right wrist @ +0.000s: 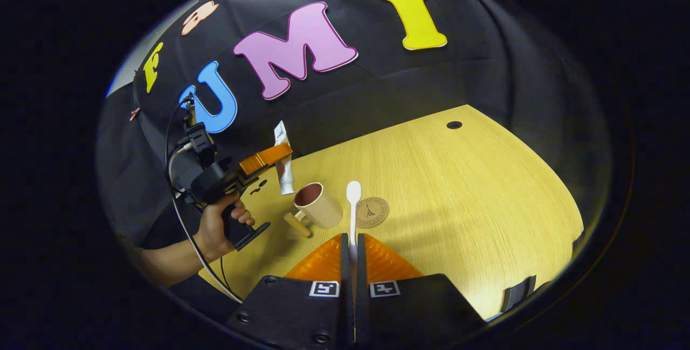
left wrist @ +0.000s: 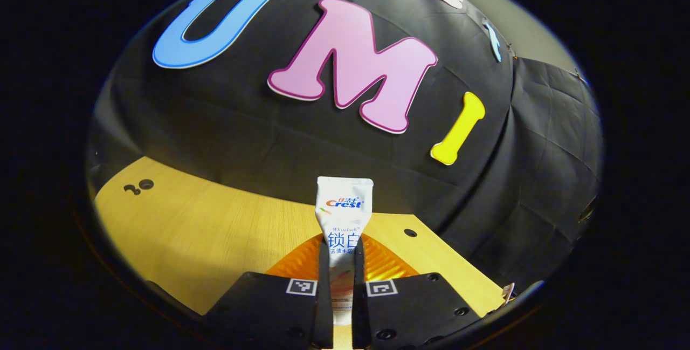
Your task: Put the toothbrush and toothpaste on the desktop into the cup, then pick up the cup and place it on the coaster on the desktop.
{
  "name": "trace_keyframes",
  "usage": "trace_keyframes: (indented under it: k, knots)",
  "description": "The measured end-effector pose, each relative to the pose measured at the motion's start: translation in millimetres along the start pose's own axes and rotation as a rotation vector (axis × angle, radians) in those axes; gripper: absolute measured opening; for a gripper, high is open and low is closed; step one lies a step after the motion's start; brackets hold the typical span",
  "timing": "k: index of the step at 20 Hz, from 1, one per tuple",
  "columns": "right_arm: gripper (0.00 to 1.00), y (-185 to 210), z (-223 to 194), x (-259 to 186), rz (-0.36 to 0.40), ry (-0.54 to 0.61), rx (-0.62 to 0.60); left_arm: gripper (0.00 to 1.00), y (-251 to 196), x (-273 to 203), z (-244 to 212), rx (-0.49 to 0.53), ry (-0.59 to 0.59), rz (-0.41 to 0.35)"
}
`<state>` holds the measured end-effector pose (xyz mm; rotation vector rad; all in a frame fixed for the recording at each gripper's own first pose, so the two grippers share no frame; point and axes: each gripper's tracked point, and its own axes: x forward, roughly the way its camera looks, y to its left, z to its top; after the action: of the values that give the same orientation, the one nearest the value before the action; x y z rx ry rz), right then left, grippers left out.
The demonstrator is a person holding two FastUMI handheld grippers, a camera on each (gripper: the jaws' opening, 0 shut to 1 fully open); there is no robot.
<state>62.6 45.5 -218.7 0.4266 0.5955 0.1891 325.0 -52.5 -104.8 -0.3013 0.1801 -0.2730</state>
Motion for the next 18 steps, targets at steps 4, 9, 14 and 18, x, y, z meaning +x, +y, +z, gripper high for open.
trace_keyframes:
  k: [4, 9, 14, 18]
  knots:
    - [0.06, -7.9, 2.5, 0.2, -0.024, -0.007, 0.024, 0.19, 5.7, 14.1, -27.4, 0.008, 0.071, -0.004]
    - [0.06, -7.3, 2.8, 3.0, -0.036, -0.010, 0.023, 0.24, 10.7, 12.1, -47.8, 0.049, 0.119, -0.010]
    - [0.06, 0.1, 0.6, 3.5, -0.040, -0.018, 0.023, 0.31, 11.5, 5.0, -61.0, 0.069, 0.164, -0.028]
    - [0.06, 7.6, -1.8, 2.5, -0.044, -0.026, 0.022, 0.39, 11.1, -3.1, -69.1, 0.080, 0.184, -0.041]
